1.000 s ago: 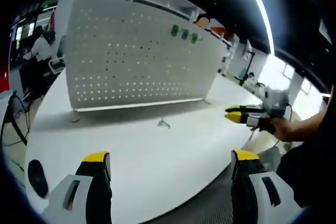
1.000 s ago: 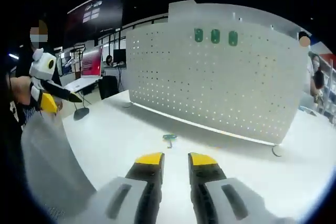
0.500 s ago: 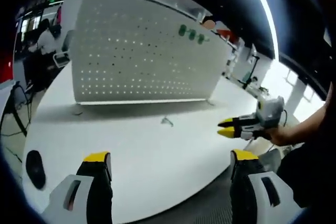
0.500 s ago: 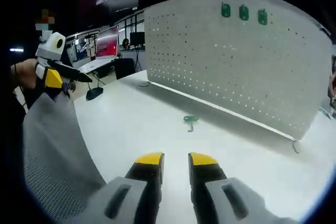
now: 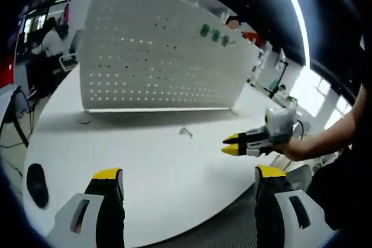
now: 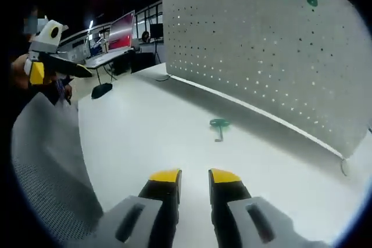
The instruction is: Insert the hook assembly into the mounting plate slot until the hook locks in place.
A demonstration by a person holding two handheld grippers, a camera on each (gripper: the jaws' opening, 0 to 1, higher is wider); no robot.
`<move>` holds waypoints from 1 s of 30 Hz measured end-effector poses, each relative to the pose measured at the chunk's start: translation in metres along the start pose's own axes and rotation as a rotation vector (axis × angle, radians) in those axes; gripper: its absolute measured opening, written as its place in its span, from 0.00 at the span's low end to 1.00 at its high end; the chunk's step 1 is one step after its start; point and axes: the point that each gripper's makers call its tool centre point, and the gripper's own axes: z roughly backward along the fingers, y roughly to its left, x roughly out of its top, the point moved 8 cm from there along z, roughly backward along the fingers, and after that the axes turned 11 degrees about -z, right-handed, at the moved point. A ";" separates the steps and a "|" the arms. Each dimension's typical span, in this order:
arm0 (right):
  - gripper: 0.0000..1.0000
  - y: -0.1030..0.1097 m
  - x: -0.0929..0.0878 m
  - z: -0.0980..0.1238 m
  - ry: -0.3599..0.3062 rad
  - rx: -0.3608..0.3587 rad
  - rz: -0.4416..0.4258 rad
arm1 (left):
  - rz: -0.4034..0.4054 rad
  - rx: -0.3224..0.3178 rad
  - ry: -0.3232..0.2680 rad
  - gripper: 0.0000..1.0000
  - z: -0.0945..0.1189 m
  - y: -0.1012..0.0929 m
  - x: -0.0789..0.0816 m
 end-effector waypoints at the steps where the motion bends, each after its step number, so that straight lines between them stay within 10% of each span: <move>1: 0.16 0.000 0.000 -0.002 0.002 0.001 0.001 | -0.001 -0.001 0.000 0.95 0.000 0.000 0.000; 30: 0.16 -0.037 0.034 -0.086 0.056 -0.052 -0.075 | 0.020 0.026 0.031 0.94 0.001 0.011 -0.001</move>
